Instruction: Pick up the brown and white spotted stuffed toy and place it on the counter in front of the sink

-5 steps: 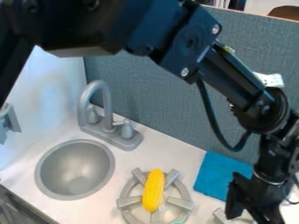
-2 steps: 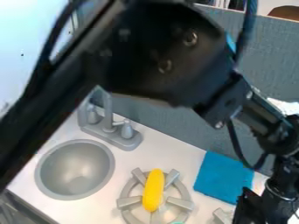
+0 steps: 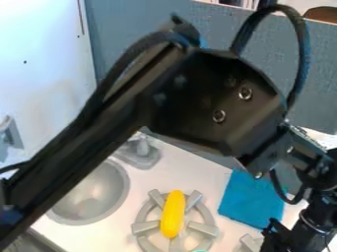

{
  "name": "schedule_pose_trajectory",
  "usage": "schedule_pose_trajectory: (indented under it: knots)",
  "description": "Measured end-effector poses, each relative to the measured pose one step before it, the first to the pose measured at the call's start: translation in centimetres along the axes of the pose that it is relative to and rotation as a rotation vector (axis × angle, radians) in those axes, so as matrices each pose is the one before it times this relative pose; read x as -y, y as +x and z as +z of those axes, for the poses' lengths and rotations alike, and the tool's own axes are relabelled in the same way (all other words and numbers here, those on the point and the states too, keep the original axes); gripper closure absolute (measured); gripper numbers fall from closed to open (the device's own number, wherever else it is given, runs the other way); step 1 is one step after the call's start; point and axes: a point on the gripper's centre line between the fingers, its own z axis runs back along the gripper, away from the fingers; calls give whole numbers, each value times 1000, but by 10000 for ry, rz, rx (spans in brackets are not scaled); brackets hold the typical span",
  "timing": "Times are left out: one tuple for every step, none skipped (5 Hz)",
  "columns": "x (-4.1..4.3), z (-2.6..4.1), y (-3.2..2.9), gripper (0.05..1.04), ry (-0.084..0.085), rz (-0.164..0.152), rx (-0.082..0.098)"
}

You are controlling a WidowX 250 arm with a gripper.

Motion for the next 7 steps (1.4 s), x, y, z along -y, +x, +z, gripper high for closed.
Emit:
schedule_pose_trajectory:
  knots:
    - [402,-51,-134,513,-3,-16,-95]
    - [138,-447,-449,565,-123,-48,-20]
    - [26,729,-794,582,100,-48,222]
    - [-310,3500,-1246,582,796,-60,680]
    - [508,2696,-1575,582,387,-143,606]
    - [121,-1039,-2442,582,-505,178,-844]
    - [-2132,-230,-3188,582,-1049,1285,-685]
